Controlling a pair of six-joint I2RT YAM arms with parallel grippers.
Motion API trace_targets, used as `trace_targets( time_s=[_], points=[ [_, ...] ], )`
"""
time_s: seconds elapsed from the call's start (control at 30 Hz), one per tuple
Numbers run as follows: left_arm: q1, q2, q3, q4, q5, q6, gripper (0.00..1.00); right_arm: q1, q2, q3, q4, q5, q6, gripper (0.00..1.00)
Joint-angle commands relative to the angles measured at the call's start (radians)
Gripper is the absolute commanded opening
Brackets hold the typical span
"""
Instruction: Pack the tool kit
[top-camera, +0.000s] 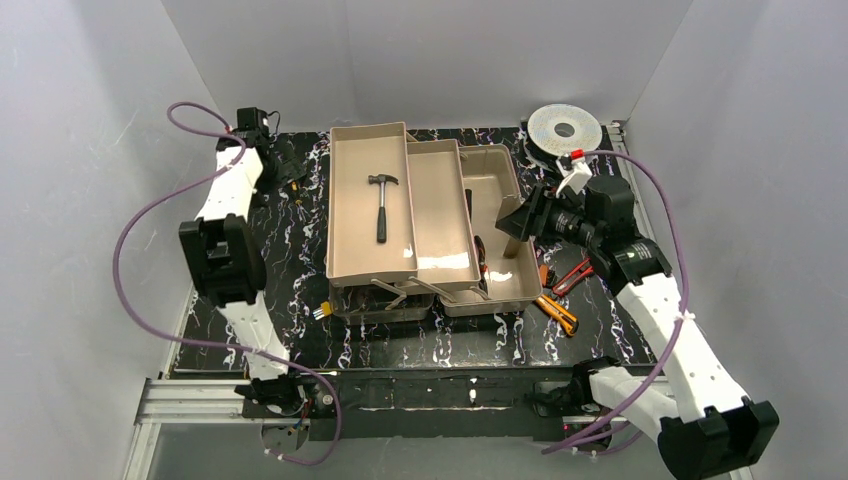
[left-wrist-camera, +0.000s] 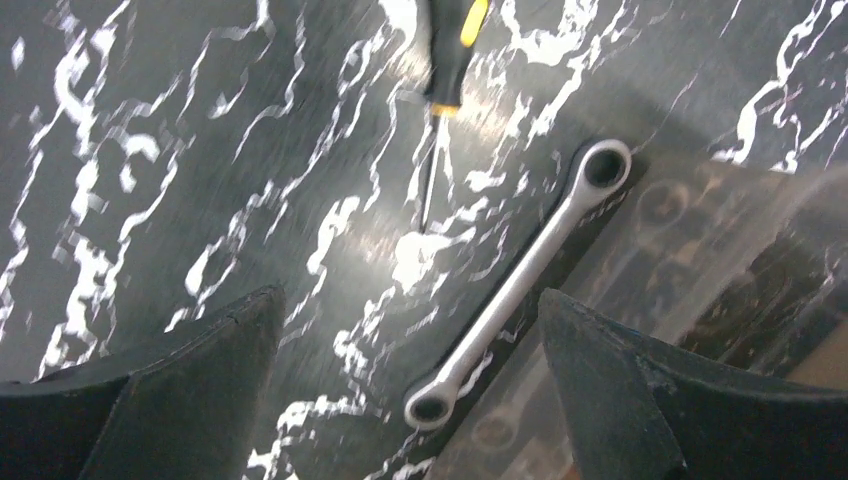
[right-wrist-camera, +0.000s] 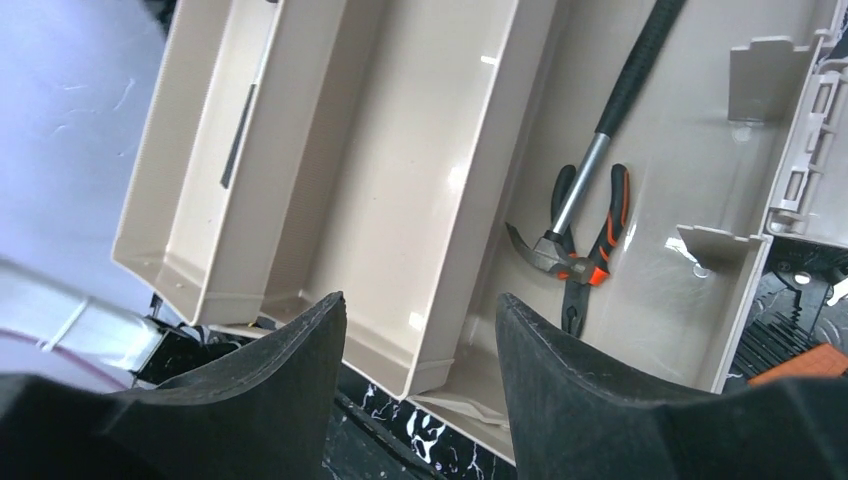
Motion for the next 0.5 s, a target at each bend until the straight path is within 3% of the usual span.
trace_targets(
  time_s=[0.0,0.23,0.47],
  points=[
    [0.013,0.184,0.165,-0.030,0.064,0.080,0.98,0.000,-0.072,-0.009,0.037,-0.038,0.003,0.64],
    [0.026,0.462,0.455,-0.129,-0.044,0.100,0.96,0.001,-0.126,-0.002,-0.022,-0.069,0.005,0.63],
    [0.036,0.640,0.633,-0.185,-0.036,0.103,0.78,0.002,-0.136,-0.001,-0.038,-0.058,0.004,0.62]
  ],
)
